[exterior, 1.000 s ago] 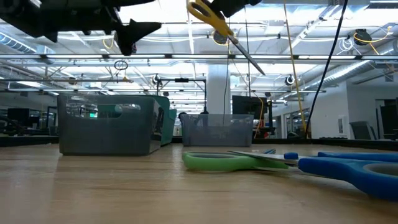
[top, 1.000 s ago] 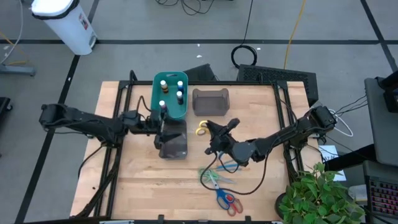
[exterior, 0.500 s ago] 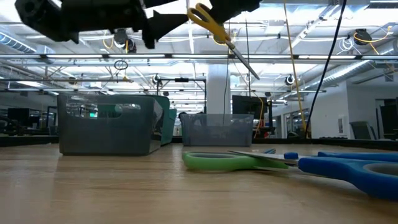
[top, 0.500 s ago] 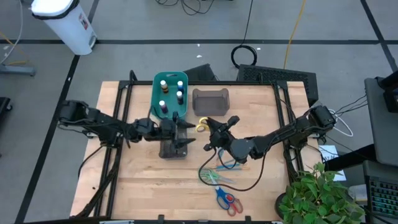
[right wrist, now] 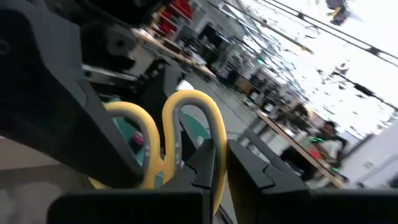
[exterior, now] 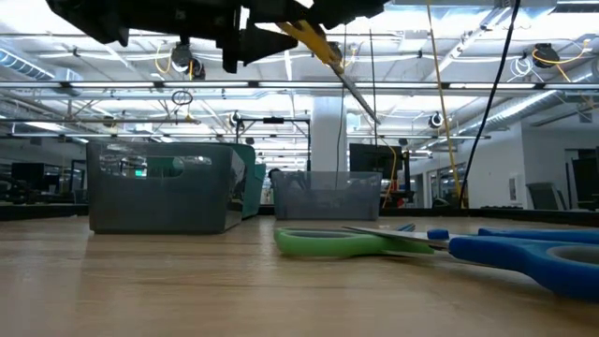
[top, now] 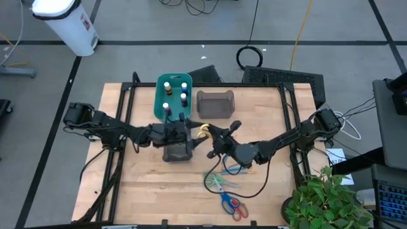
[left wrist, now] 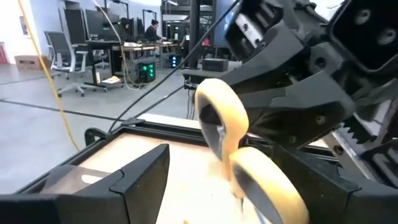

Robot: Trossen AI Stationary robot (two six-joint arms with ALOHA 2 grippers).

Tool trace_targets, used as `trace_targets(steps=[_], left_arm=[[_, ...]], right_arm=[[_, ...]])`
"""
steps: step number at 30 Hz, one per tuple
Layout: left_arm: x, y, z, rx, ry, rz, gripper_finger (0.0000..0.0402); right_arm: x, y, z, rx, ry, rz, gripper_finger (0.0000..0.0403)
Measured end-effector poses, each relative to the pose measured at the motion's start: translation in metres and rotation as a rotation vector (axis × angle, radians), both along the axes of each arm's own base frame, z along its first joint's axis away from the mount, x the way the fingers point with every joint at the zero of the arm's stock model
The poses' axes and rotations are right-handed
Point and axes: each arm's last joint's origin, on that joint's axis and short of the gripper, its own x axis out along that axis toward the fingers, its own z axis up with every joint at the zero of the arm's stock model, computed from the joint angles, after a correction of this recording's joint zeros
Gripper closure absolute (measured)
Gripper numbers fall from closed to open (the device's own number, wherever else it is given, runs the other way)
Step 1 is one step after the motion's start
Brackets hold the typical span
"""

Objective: Pick & Place Paint Supplies
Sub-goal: Put the yellow scissors into the bottom black bin

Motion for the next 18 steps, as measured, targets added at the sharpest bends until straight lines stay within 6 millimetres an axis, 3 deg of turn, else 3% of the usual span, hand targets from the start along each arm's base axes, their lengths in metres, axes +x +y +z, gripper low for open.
trace_targets(steps=[3,6,13,18], left_arm=[[0.000,0.000,0.000,-0.008,0.003,0.011,0.0133],[0.000,-0.001,0.000,-0.008,0.001,0.008,0.0181],[-0.003,-0.004,0.002,-0.002,0.013,-0.024,0.0366],[-0.021,-0.001,0.020,-0.011,0.063,-0.026,0.0361]], right_arm=[[0.000,0.001,0.001,0.005,-0.012,0.030,0.0388],[0.001,0.001,0.001,0.018,-0.025,0.036,0.0387],[0.000,0.004,0.000,0.043,-0.038,0.046,0.0381],[-0.006,0.011,0.003,0.071,-0.061,0.049,0.0353]])
